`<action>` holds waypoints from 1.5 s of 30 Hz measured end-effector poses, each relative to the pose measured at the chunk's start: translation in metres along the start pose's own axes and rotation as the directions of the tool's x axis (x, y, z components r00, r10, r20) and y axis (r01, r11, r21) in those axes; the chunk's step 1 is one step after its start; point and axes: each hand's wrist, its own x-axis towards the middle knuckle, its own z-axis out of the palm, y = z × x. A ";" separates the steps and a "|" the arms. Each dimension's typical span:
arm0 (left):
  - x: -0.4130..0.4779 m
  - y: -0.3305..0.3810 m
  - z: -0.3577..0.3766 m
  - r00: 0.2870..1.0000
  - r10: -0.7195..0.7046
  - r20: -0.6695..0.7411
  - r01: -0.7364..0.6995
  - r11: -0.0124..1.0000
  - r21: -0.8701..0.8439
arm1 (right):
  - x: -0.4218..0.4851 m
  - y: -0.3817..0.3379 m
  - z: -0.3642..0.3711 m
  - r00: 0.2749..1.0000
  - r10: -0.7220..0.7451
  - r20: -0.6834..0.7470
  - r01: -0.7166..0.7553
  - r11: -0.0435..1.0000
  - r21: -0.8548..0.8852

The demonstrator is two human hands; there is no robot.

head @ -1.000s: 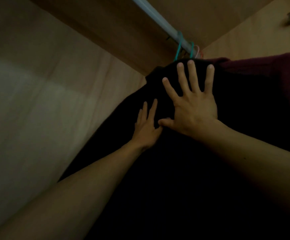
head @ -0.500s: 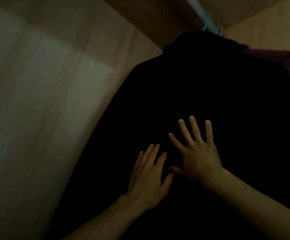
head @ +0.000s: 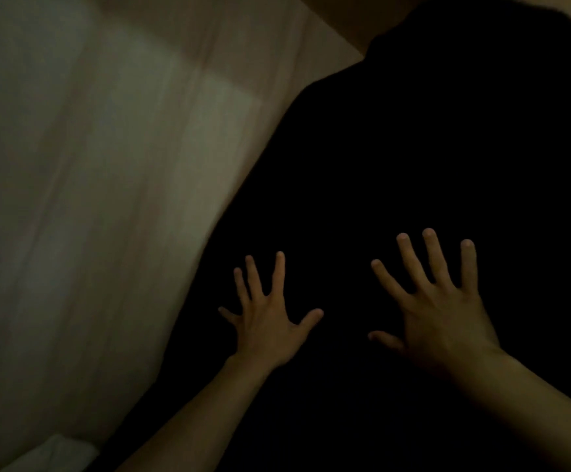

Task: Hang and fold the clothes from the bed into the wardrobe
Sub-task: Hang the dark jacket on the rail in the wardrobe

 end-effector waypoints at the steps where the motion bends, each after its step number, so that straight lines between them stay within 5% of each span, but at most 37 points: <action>1: -0.001 0.002 0.013 1.000 0.001 0.020 -0.001 1.000 -0.016 | -0.005 -0.003 0.003 1.000 -0.005 0.012 0.005 1.000 -0.020; 12: 0.002 0.037 0.094 0.974 0.055 0.218 0.001 0.969 -0.247 | -0.019 -0.005 0.021 0.997 0.018 0.075 -0.010 0.993 -0.116; 18: -0.059 -0.005 0.069 0.943 0.136 0.304 -0.116 0.990 -0.083 | -0.035 -0.028 0.012 0.994 -0.018 0.112 0.022 0.999 -0.039; 26: -0.157 -0.047 0.046 0.939 0.013 0.345 -0.062 0.989 0.131 | -0.101 -0.111 0.028 0.937 -0.151 0.316 0.127 0.987 0.095; 32: -0.190 -0.055 0.064 0.906 -0.147 0.397 0.150 0.988 0.025 | -0.128 -0.135 0.032 0.896 -0.218 0.386 0.179 0.974 0.137; 45: -0.167 -0.052 0.122 0.787 -0.071 0.612 0.026 0.996 0.082 | -0.134 -0.118 0.046 0.895 -0.235 0.379 0.208 0.972 0.112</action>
